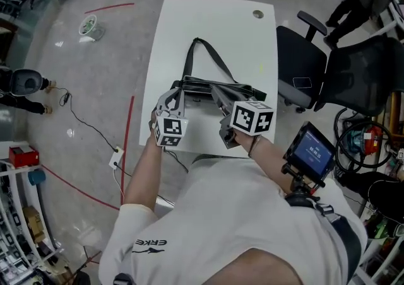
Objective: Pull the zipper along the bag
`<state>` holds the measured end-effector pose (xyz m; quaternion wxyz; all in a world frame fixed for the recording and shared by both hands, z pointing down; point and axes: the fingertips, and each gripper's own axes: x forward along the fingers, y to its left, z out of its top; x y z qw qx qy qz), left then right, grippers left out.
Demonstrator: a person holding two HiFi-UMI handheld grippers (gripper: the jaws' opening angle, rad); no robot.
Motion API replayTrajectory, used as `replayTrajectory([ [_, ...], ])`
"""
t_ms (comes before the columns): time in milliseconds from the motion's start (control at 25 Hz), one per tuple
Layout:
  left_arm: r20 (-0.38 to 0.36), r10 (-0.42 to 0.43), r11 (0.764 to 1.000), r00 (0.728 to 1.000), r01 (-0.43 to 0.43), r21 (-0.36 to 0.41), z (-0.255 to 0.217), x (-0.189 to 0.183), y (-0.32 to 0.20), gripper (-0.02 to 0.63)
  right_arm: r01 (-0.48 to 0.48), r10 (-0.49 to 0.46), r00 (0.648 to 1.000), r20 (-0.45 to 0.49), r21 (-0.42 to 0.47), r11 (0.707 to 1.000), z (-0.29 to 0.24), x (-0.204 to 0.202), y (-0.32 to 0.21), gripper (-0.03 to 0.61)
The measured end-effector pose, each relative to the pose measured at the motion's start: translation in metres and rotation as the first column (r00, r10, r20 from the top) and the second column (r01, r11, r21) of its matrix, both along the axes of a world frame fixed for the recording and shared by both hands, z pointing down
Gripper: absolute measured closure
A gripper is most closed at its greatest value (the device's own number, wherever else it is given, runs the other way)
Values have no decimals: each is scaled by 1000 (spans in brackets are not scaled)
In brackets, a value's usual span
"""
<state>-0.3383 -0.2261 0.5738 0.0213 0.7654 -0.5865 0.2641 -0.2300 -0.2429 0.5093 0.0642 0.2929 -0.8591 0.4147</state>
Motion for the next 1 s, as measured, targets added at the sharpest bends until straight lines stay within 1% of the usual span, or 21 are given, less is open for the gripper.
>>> replayTrajectory([
  [120, 1, -9, 1000, 1000, 9, 2, -5, 0, 0, 612, 8, -8, 1000, 7, 0, 1000, -4, -1, 0, 566],
  [240, 9, 4, 1000, 1000, -4, -3, -7, 1, 1, 612, -2, 2, 1000, 1, -1, 1000, -5, -1, 0, 566],
  [360, 7, 37, 999, 999, -37, 0, -6, 6, -4, 612, -28, 28, 1000, -10, 12, 1000, -3, 2, -5, 566],
  [600, -24, 111, 994, 994, -111, -11, -1, 20, -15, 612, -99, 100, 994, -38, 24, 995, 4, 10, -16, 566],
  [840, -30, 180, 984, 983, -180, -11, 0, 32, -18, 612, -133, 135, 989, -61, 33, 991, 5, 7, -17, 566],
  [920, -34, 196, 981, 980, -196, -6, -1, 27, -15, 612, -137, 140, 988, -69, 39, 990, 5, -3, -13, 566],
  [1000, -36, 215, 977, 976, -214, 4, -2, 15, -6, 612, -138, 142, 987, -79, 50, 989, 4, -21, -4, 566],
])
